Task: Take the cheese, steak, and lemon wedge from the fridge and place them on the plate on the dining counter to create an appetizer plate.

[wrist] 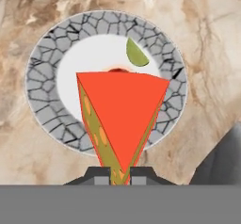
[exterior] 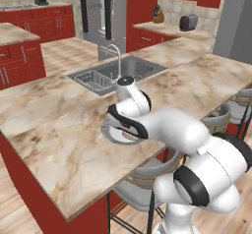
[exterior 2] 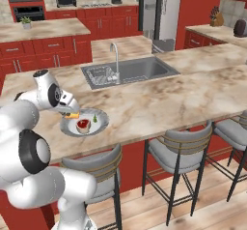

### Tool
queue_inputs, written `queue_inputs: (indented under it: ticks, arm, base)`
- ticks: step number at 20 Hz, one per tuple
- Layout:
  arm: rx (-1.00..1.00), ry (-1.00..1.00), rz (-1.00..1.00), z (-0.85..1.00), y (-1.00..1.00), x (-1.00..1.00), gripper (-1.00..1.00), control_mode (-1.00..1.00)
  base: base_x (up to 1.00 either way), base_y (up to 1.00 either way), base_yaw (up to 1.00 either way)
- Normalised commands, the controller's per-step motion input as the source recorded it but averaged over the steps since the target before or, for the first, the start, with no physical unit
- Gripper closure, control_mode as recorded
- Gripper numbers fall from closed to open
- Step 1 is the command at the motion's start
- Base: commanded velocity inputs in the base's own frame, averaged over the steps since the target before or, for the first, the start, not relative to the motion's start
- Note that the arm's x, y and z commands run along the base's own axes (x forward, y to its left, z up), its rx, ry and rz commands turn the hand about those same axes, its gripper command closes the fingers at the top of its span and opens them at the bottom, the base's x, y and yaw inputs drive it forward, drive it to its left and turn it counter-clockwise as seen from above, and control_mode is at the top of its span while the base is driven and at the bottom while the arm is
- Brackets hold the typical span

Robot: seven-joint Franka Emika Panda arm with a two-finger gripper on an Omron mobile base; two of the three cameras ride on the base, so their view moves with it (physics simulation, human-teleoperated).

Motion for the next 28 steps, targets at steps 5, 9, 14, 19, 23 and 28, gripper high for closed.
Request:
queue_inputs:
  ticks: [5,9,14,19,23,28]
  arm:
    - [0.0,0.0,0.0,-0.27,0.17,0.31,1.0,-1.0]
    - [0.0,0.0,-0.01,-0.26,0.14,0.29,1.0,-1.0]
    - [0.0,0.0,-0.01,-0.25,0.06,0.32,1.0,-1.0]
    - [0.0,0.0,0.0,-0.24,0.06,0.36,1.0,-1.0]
    - [0.0,0.0,0.0,-0.31,0.09,0.31,1.0,-1.0]
    - [0.0,-0.01,0.0,-0.32,0.08,0.33,1.0,-1.0]
  base:
    - [0.0,0.0,0.0]
    - [0.0,0.0,0.0]
    - [0.0,0.0,0.0]
    - [0.0,0.0,0.0]
    - [0.0,0.0,0.0]
    - [0.0,0.0,0.0]
